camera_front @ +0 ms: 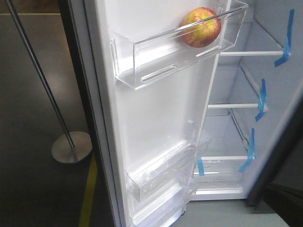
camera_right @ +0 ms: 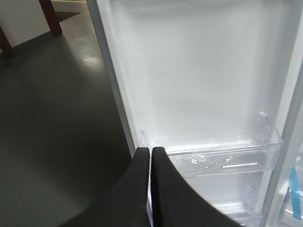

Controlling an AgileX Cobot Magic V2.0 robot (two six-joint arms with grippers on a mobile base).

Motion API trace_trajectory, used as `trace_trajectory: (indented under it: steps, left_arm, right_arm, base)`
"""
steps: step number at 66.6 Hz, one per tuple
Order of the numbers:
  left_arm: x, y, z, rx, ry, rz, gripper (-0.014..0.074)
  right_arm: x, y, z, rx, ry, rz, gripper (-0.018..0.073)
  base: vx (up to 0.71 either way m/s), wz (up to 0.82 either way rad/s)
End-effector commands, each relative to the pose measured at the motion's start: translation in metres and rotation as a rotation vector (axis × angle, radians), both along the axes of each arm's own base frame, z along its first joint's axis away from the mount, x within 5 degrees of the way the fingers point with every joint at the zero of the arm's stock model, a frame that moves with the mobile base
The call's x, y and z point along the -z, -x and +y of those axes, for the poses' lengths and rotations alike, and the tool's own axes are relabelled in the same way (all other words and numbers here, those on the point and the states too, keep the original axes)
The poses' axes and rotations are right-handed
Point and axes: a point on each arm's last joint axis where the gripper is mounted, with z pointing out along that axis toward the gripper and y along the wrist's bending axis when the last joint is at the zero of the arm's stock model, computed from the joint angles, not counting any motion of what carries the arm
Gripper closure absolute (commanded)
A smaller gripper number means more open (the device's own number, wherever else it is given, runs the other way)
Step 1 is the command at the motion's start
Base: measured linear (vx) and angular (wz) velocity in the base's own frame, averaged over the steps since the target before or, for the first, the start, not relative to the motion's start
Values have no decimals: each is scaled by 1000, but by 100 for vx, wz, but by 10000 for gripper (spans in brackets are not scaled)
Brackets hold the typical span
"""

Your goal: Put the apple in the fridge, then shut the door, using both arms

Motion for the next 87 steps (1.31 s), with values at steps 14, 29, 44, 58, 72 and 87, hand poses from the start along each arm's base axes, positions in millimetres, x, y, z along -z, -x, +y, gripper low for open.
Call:
trace_trajectory:
  steps: [14,29,44,58,72,87]
  left_arm:
    - [-74,23,-4,117,92,-183,604]
    - [-146,12,-2,81,78,-170,604]
    - [-188,-66,2,63,59,-11,604]
    - [-205,-157,5,83,63,101,575]
    - [-210,-225,-3,270,146,159,398]
    - [-203,-283,-17,505,152,241,189]
  right_arm:
    - [-14,-2,0,25,-102,-41,561]
    - [-14,-2,1,20,-101,-37,561]
    - [-13,-2,1,13,-99,-32,561]
    - [-13,-2,1,11,-94,-37,561]
    - [-13,-2,1,11,-93,-37,561]
    - [-13,-1,1,11,-90,-36,561]
  base:
    - [0,0]
    - [0,0]
    - [0,0]
    - [0,0]
    - [0,0]
    - [0,0]
